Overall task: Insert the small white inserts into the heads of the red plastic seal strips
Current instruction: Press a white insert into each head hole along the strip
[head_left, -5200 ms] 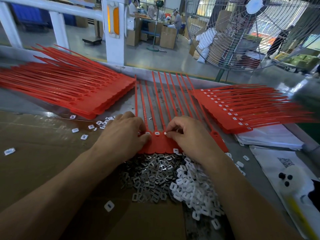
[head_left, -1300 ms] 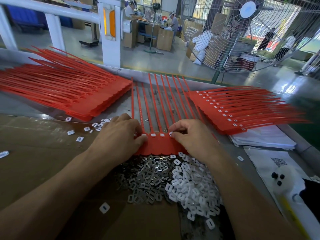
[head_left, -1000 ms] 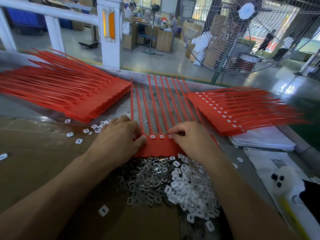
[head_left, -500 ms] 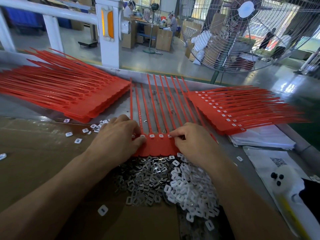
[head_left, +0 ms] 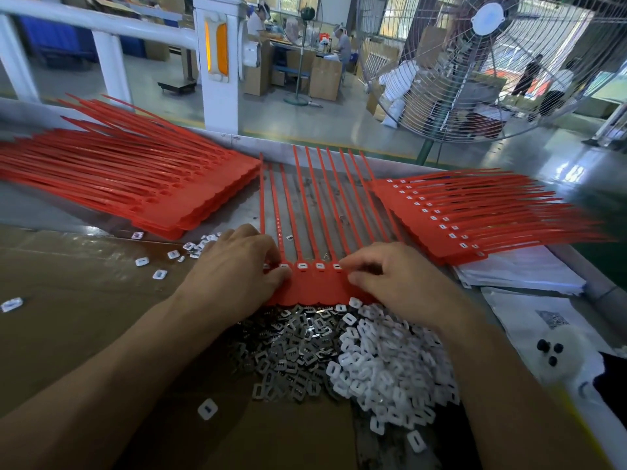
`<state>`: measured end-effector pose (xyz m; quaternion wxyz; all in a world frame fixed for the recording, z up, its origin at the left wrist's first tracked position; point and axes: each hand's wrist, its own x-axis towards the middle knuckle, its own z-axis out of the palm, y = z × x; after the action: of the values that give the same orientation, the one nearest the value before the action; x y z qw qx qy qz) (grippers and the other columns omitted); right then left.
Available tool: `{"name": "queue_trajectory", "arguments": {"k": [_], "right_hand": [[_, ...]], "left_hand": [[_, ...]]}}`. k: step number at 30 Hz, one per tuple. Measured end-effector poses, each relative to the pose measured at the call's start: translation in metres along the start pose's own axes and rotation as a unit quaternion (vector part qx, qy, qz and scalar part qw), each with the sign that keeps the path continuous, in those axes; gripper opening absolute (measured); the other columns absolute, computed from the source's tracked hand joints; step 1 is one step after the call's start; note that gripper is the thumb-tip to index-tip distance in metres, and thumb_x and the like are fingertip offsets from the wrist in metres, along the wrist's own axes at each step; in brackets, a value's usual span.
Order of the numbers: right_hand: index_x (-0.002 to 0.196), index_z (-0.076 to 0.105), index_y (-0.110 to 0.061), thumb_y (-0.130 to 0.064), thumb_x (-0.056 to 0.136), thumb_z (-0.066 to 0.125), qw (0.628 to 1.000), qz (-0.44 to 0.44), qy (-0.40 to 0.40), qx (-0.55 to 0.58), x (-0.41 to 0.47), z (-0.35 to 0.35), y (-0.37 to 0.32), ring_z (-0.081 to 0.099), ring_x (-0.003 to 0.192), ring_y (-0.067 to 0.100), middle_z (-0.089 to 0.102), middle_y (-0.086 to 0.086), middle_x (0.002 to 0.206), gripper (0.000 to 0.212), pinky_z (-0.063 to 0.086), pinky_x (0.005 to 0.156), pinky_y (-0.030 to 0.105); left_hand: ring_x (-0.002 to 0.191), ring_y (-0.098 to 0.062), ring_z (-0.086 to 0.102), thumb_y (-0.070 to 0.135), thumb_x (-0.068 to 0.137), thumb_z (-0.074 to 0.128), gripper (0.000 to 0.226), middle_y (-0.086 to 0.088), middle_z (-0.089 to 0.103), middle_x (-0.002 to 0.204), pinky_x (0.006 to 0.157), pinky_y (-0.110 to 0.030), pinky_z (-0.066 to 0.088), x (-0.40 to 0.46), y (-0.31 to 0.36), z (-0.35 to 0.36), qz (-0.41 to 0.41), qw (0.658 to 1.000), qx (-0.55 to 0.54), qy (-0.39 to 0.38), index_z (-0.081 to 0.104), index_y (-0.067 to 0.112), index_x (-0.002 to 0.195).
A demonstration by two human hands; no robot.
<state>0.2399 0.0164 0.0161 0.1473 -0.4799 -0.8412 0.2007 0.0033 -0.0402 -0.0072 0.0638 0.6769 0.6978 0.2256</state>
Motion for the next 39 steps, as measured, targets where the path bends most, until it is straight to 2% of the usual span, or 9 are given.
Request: {"name": "queue_trajectory", "arguments": {"k": [4,8,16,23,26,29,31,35,39], "right_hand": [[0.090,0.078,-0.034,-0.033,0.091,0.077,0.998,-0.005,-0.036,0.043,-0.007,-0.014,0.005,0.068,0.081,-0.003,0.074,-0.020,0.086,0.002,0.051,0.077,0.025],[0.080,0.075,-0.031,-0.045,0.083,0.083,0.995,0.025,-0.082,0.048,-0.010,-0.015,0.001,0.065,0.066,0.001,0.073,-0.013,0.077,0.016,0.049,0.065,0.029],[0.080,0.075,-0.032,-0.034,0.087,0.082,0.994,0.036,-0.098,0.030,-0.010,-0.012,-0.001,0.067,0.071,-0.003,0.073,-0.021,0.079,0.010,0.046,0.063,0.018],[0.088,0.075,-0.030,-0.022,0.089,0.081,0.992,0.026,-0.092,0.083,-0.010,-0.012,0.001,0.070,0.070,0.003,0.075,-0.013,0.079,0.011,0.049,0.059,0.014],[0.093,0.076,-0.032,-0.023,0.091,0.079,0.995,0.020,-0.037,0.093,-0.009,-0.012,0.006,0.069,0.076,0.001,0.073,-0.017,0.084,0.010,0.053,0.067,0.018],[0.093,0.078,-0.031,-0.018,0.091,0.077,0.992,0.022,0.058,0.114,-0.004,-0.005,0.011,0.067,0.082,-0.005,0.073,-0.020,0.084,0.013,0.046,0.072,0.014],[0.091,0.078,-0.030,-0.017,0.092,0.076,0.989,0.033,0.090,0.116,0.000,0.002,0.011,0.065,0.085,-0.009,0.074,-0.019,0.085,0.014,0.044,0.072,0.012],[0.094,0.076,-0.031,-0.015,0.093,0.074,0.992,0.022,0.105,0.069,0.004,0.009,0.010,0.065,0.087,-0.008,0.073,-0.019,0.089,0.016,0.050,0.077,0.014],[0.095,0.077,-0.031,-0.015,0.090,0.078,0.997,-0.001,0.066,0.047,0.003,0.012,0.006,0.065,0.089,-0.011,0.074,-0.019,0.090,0.018,0.046,0.074,0.002]], "left_hand": [[0.116,-0.016,0.051,0.055,0.090,0.062,0.028,0.008,0.055,0.116,0.103,-0.038,0.041,0.000,0.001,-0.001,0.000,1.000,0.000,-0.003,0.068,0.034,0.107],[0.116,-0.016,0.050,0.054,0.090,0.062,0.027,0.008,0.055,0.116,0.103,-0.039,0.041,-0.001,0.002,-0.002,-0.001,1.000,-0.005,-0.003,0.067,0.034,0.107],[0.118,-0.017,0.050,0.054,0.091,0.062,0.028,0.006,0.055,0.119,0.105,-0.040,0.041,-0.001,0.003,-0.002,-0.004,1.000,-0.001,-0.006,0.068,0.033,0.108],[0.116,-0.016,0.050,0.055,0.090,0.062,0.028,0.007,0.055,0.117,0.103,-0.039,0.042,-0.001,0.002,-0.002,-0.001,1.000,-0.002,-0.005,0.068,0.033,0.108],[0.114,-0.016,0.051,0.055,0.089,0.063,0.027,0.008,0.056,0.115,0.102,-0.039,0.043,0.000,0.001,-0.001,0.002,1.000,-0.003,0.001,0.069,0.034,0.106],[0.113,-0.016,0.052,0.054,0.089,0.063,0.026,0.008,0.056,0.114,0.101,-0.038,0.043,-0.001,0.001,-0.001,0.003,1.000,-0.004,0.003,0.069,0.034,0.104],[0.113,-0.015,0.051,0.054,0.089,0.063,0.026,0.008,0.055,0.113,0.100,-0.038,0.043,-0.001,0.001,-0.001,0.003,1.000,-0.005,-0.001,0.069,0.034,0.104],[0.114,-0.016,0.051,0.054,0.090,0.062,0.026,0.007,0.056,0.113,0.101,-0.041,0.043,-0.002,0.001,-0.002,0.003,1.000,-0.005,-0.002,0.069,0.034,0.105],[0.115,-0.016,0.050,0.054,0.090,0.062,0.026,0.008,0.056,0.115,0.102,-0.040,0.042,-0.003,0.002,-0.003,0.001,1.000,-0.004,-0.005,0.068,0.034,0.107]]}}
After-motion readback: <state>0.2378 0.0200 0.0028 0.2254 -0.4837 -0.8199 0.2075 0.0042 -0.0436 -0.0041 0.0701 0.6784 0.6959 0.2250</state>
